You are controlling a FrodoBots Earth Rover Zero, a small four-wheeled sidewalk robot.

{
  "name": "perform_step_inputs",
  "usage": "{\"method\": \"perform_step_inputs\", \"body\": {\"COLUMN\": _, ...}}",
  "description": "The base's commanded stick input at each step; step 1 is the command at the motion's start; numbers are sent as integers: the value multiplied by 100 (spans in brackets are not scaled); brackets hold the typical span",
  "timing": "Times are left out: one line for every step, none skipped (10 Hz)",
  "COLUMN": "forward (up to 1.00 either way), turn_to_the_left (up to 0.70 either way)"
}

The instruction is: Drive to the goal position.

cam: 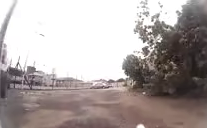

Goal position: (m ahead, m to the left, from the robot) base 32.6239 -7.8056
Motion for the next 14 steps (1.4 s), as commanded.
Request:
{"method": "perform_step_inputs", "body": {"forward": 100, "turn_to_the_left": 0}}
{"method": "perform_step_inputs", "body": {"forward": 100, "turn_to_the_left": 0}}
{"method": "perform_step_inputs", "body": {"forward": 100, "turn_to_the_left": 0}}
{"method": "perform_step_inputs", "body": {"forward": 100, "turn_to_the_left": 0}}
{"method": "perform_step_inputs", "body": {"forward": 100, "turn_to_the_left": 0}}
{"method": "perform_step_inputs", "body": {"forward": 100, "turn_to_the_left": 0}}
{"method": "perform_step_inputs", "body": {"forward": 100, "turn_to_the_left": 0}}
{"method": "perform_step_inputs", "body": {"forward": 100, "turn_to_the_left": 0}}
{"method": "perform_step_inputs", "body": {"forward": 100, "turn_to_the_left": 0}}
{"method": "perform_step_inputs", "body": {"forward": 100, "turn_to_the_left": 0}}
{"method": "perform_step_inputs", "body": {"forward": 100, "turn_to_the_left": 0}}
{"method": "perform_step_inputs", "body": {"forward": 100, "turn_to_the_left": 0}}
{"method": "perform_step_inputs", "body": {"forward": 100, "turn_to_the_left": 0}}
{"method": "perform_step_inputs", "body": {"forward": 100, "turn_to_the_left": 0}}
